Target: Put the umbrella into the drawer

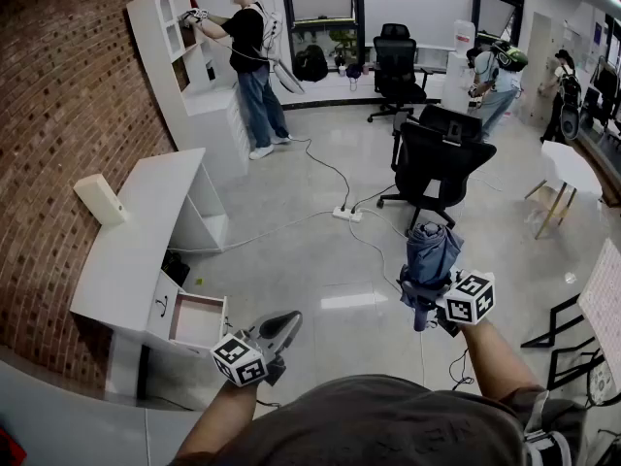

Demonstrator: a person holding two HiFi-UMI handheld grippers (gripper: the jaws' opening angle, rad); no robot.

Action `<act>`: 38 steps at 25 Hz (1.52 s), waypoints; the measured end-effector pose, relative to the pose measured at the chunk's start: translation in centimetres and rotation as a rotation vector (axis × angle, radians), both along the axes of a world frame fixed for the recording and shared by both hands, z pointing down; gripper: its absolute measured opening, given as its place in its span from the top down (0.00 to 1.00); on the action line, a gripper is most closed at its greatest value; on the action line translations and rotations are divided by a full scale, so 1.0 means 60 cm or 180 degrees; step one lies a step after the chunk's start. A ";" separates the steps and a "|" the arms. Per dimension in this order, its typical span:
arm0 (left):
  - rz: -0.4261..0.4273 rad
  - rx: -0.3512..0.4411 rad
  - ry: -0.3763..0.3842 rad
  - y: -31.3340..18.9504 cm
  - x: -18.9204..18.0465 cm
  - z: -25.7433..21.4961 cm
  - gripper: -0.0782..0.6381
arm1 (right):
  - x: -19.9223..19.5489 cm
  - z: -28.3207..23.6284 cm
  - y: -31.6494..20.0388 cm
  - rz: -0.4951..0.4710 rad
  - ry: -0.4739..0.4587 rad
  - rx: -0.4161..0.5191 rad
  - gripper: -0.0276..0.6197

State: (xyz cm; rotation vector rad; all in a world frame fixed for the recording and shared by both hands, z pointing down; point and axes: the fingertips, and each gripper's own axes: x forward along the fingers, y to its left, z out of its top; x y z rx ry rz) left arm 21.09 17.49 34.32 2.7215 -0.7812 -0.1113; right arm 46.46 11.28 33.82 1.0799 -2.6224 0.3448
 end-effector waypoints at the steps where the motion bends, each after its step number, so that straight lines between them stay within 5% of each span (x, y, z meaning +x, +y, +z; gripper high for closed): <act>1: 0.0001 0.0005 -0.0002 -0.002 0.001 -0.001 0.89 | 0.000 0.000 -0.002 -0.0004 0.0005 0.0001 0.59; 18: 0.0055 -0.0039 -0.0054 -0.037 0.027 0.010 0.89 | 0.020 0.008 -0.034 -0.0051 0.0049 -0.0007 0.58; 38: -0.0339 -0.0003 0.0041 -0.133 0.216 -0.001 0.89 | 0.189 -0.013 -0.165 -0.0442 0.0156 0.0036 0.58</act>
